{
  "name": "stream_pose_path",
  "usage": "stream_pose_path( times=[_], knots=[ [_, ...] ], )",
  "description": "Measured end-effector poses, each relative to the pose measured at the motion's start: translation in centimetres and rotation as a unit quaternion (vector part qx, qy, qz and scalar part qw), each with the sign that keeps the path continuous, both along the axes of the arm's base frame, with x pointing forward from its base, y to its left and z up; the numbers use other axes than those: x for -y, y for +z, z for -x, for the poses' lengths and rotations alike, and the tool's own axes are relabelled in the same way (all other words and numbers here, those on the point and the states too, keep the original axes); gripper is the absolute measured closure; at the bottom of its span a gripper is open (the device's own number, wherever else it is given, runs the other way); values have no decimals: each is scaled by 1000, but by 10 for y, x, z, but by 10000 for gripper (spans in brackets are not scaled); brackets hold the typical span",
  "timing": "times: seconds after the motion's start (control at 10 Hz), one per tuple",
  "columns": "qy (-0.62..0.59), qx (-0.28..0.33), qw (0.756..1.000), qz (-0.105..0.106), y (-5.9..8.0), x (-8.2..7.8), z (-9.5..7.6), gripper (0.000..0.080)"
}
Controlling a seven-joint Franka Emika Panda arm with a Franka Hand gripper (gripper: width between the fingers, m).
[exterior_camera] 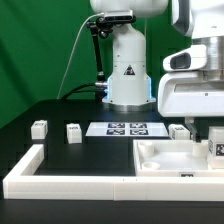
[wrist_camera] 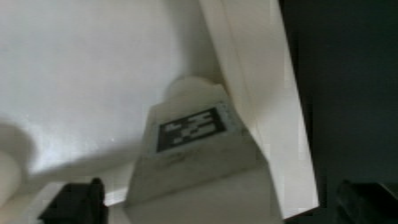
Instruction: Assemble one leg
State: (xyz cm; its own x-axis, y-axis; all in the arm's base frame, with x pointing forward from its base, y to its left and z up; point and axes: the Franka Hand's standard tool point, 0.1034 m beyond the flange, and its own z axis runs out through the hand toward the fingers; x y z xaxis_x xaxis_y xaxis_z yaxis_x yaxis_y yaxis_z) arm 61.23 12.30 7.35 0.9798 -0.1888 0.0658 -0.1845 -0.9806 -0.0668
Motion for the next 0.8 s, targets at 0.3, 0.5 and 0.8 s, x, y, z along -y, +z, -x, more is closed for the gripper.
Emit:
stream_pose_path(
  times=[0.3,0.5,0.8],
  knots=[
    [86,22,996,18,2,0,-5,150],
    [85,21,996,17,2,0,-5,161],
    [84,21,996,18,2,1,-5,510]
  ],
)
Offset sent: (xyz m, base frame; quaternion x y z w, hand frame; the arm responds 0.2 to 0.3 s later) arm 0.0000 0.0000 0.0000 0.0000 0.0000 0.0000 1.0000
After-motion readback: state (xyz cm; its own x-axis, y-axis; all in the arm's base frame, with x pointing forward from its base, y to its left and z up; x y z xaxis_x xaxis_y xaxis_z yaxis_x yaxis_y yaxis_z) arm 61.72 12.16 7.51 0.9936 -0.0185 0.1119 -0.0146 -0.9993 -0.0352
